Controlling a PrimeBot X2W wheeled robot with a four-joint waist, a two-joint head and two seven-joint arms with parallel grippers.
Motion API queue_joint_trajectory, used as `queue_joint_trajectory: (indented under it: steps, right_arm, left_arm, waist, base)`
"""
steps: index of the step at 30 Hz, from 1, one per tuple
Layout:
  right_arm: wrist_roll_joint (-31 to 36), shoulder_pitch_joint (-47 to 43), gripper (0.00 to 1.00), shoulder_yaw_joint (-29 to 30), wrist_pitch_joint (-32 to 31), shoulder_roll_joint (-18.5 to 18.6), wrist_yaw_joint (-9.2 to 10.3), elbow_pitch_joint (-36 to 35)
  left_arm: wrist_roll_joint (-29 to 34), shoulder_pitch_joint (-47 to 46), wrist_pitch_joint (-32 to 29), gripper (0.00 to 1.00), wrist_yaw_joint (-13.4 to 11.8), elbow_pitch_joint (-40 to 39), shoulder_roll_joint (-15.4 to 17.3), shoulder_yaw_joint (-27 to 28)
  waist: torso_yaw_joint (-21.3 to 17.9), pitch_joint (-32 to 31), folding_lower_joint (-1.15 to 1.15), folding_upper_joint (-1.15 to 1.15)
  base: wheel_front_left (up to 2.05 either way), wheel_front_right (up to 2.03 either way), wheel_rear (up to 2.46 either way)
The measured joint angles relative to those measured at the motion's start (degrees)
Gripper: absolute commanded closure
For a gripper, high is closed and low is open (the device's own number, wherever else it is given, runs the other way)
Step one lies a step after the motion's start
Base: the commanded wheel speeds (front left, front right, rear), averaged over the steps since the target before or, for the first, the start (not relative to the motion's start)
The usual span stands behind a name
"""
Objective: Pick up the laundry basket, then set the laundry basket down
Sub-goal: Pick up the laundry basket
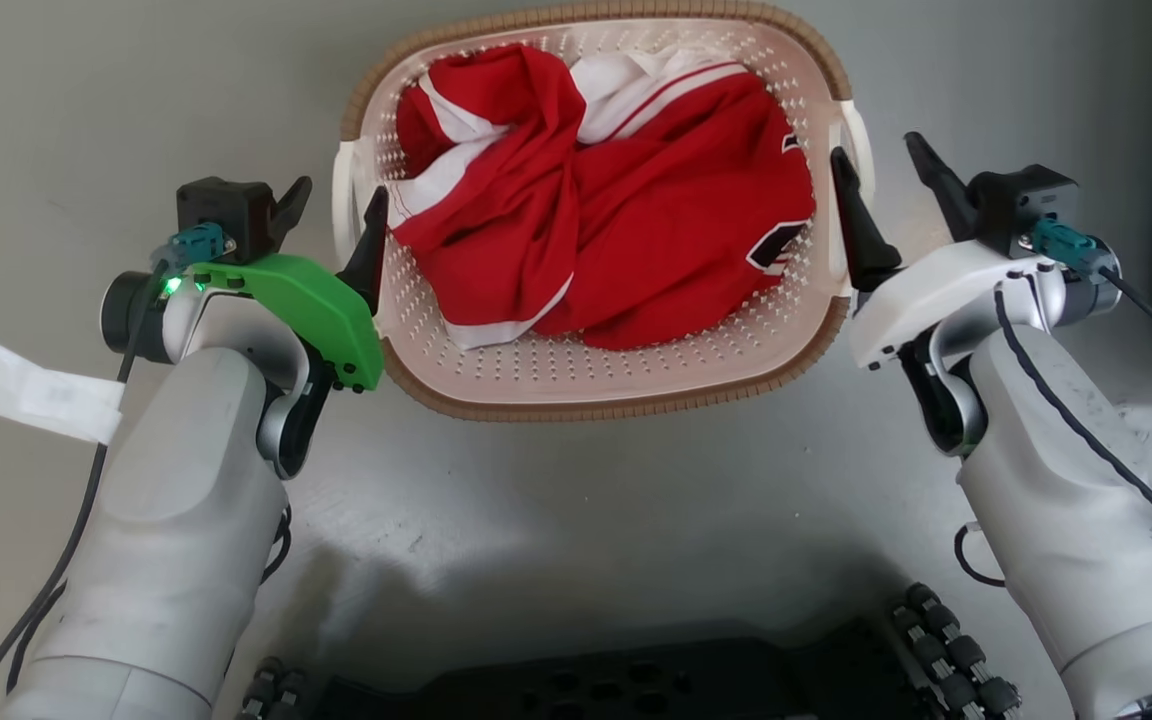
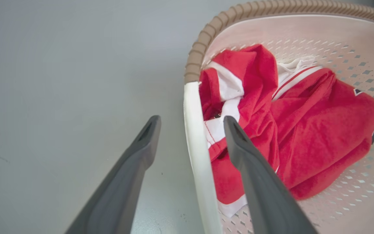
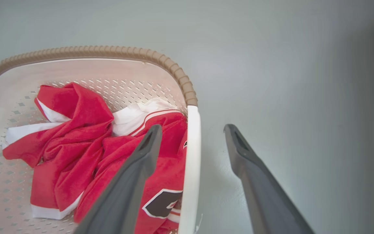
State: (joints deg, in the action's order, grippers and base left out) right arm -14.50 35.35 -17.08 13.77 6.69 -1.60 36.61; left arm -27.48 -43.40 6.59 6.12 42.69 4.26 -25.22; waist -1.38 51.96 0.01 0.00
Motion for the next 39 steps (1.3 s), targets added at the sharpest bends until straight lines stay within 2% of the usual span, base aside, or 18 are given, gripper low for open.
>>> queue_joint_trajectory:
  steps: [13, 14, 15, 16, 20, 31, 39]
  right_arm:
    - [-0.81, 2.77, 0.00, -1.19, -0.03, -1.41, -1.93, 7.13]
    - [-0.88, 3.13, 0.00, -1.34, -0.05, -1.47, -1.94, 7.47]
    - [-1.15, 3.56, 0.65, -1.48, -0.23, -1.49, -2.03, 7.91]
    - [-1.35, 3.93, 1.00, -1.59, -0.26, -1.54, -2.12, 8.37]
    - [-1.76, 4.60, 1.00, -1.93, -0.74, -2.22, -2.94, 9.84]
    - [-2.20, 5.99, 1.00, -2.57, -0.70, -2.99, -3.68, 13.91]
    - [-2.72, 6.99, 1.00, -3.54, -0.99, -3.19, -4.39, 17.92]
  left_arm:
    - [-2.64, -4.05, -0.94, 0.00, 0.75, 7.98, -1.26, -0.49]
    - [-2.98, -4.27, -1.12, 0.36, 0.76, 8.59, -1.37, -0.48]
    - [-3.44, -4.43, -1.66, 1.00, 0.76, 9.01, -1.41, -0.47]
    - [-3.72, -4.59, -2.04, 1.00, 0.76, 9.45, -1.42, -0.49]
    - [-4.27, -5.39, -2.08, 1.00, 1.22, 10.44, -2.66, -0.58]
    - [-7.15, -6.20, -2.00, 1.00, 1.24, 14.56, -3.21, -0.86]
    - [-10.49, -6.12, -4.46, 1.00, 1.24, 16.44, -3.36, -2.57]
  waist:
    - [-0.60, 2.44, 0.00, 0.00]
    - [-0.59, 2.47, 0.00, 0.00]
    - [-0.57, 2.50, 0.00, 0.00]
    - [-0.55, 2.52, 0.00, 0.00]
    - [-0.43, 2.49, 0.00, 0.00]
    - [-0.09, 1.20, 0.00, 0.00]
    - [-0.10, -1.76, 0.00, 0.00]
  base:
    - [0.00, 0.00, 0.00]
    - [0.00, 0.00, 0.00]
    - [0.00, 0.00, 0.00]
    - [0.00, 0.00, 0.00]
    - [0.00, 0.00, 0.00]
    - [0.00, 0.00, 0.00]
    - [0.00, 0.00, 0.00]
